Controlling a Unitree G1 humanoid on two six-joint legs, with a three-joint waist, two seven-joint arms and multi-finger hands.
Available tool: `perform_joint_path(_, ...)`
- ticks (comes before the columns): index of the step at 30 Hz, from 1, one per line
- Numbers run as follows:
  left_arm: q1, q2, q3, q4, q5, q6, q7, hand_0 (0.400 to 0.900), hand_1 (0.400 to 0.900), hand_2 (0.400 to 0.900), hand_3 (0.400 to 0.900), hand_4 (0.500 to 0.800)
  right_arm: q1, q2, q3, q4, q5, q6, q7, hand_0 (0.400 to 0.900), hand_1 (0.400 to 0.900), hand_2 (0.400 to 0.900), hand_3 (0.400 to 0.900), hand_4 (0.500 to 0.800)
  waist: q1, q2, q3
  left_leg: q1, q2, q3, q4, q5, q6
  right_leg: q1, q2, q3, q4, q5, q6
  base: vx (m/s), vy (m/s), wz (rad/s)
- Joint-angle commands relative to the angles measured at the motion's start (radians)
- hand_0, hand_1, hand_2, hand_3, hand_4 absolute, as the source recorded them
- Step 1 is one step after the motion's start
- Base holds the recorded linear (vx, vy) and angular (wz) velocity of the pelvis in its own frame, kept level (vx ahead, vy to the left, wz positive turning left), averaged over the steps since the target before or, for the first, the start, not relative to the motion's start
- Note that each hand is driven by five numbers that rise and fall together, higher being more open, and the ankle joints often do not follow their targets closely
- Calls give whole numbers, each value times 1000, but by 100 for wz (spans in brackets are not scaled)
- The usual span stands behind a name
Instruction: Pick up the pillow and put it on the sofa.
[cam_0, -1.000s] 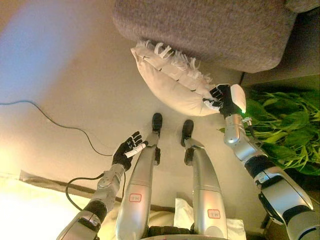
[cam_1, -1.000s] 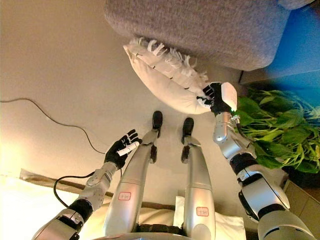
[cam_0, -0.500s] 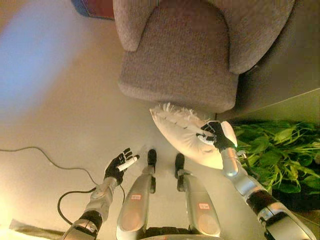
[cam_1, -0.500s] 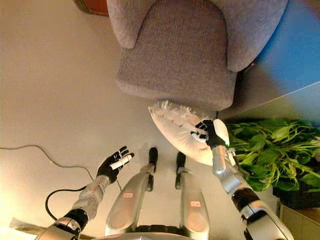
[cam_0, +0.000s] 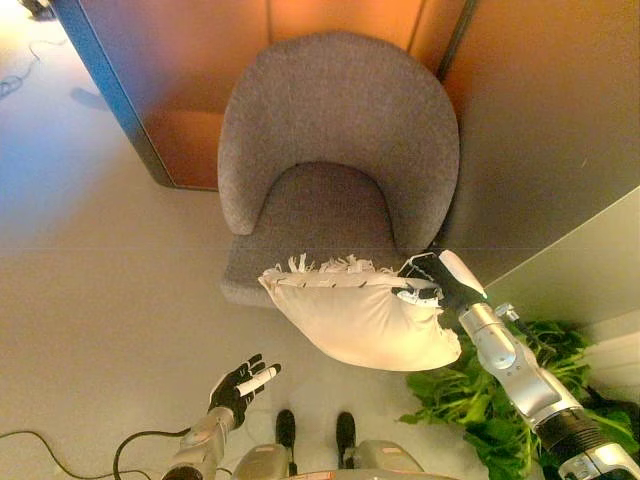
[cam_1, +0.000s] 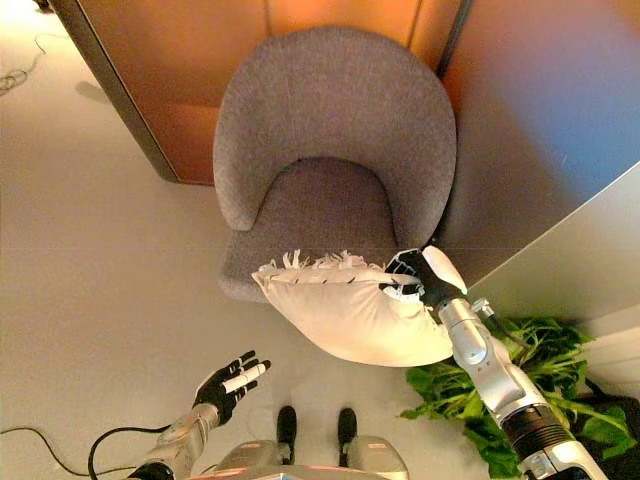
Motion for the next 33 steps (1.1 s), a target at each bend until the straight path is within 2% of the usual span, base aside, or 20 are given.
perform_joint_path(1,3,-2,21,90,54,-6,-24,900,900,900,900,800,-130,-74,-165,-167,93,-54,-37,400,400,400,400,500,-6,-9,-133,-19,6,-13,63,-90,-36,-26,-27,-29,66,-15,54,78,-1,2)
perform_joint_path(6,-11,16,17,111,76,32,-42,900,900,900,900,800,-253,-131,-188,-143,150,30,-12,400,400,400,400,500,5,-9,-147,3,11,-20,50,-92,-41,1,-32,-45,57,-21,53,73,-9,8)
perform_joint_path(9,-22,22,4,130,78,43,-53,900,900,900,900,800,-372,-161,-155,-83,177,92,11,400,400,400,400,500,15,-12,-152,9,11,-26,53,-94,-43,15,-35,-56,53,-24,51,61,-3,10)
perform_joint_path(12,-31,27,-16,132,95,62,-54,900,900,900,900,800,-489,-189,-108,-3,188,118,14,400,400,400,400,500,32,-15,-157,15,10,-36,51,-93,-45,28,-39,-70,49,-26,50,62,-13,11)
perform_joint_path(19,-61,38,-88,127,100,98,-76,900,900,900,900,800,-793,-247,49,299,298,166,3,400,400,400,400,500,86,-27,-170,19,11,-65,52,-86,-54,55,-48,-115,43,-33,47,62,-11,22)
perform_joint_path(24,-79,47,-154,131,99,125,-93,900,900,900,900,800,-997,-247,185,545,335,182,-28,402,402,402,402,501,133,-33,-170,18,7,-99,54,-80,-57,72,-50,-150,43,-39,42,33,-20,26)
perform_joint_path(25,-83,50,-159,132,99,131,-101,900,900,900,900,800,-1024,-241,205,582,317,199,16,402,402,402,402,501,139,-34,-170,18,6,-104,56,-80,-58,74,-50,-154,45,-40,40,32,-14,22)
perform_joint_path(26,-85,50,-163,133,101,135,-105,900,900,900,900,800,-1052,-238,240,620,305,199,39,900,900,900,900,800,145,-34,-170,17,6,-110,55,-78,-58,77,-50,-157,43,-41,40,24,-11,20)
perform_joint_path(28,-90,55,-186,132,91,144,-108,900,900,900,900,800,-1111,-237,299,674,319,195,39,900,900,900,900,800,158,-35,-170,17,7,-123,51,-72,-60,81,-49,-165,41,-40,38,21,-17,16)
perform_joint_path(33,-98,60,-206,139,94,147,-117,900,900,900,900,800,-1196,-216,328,759,332,185,42,900,900,900,900,800,173,-37,-170,20,9,-139,44,-66,-64,89,-47,-174,33,-40,36,6,-13,10)
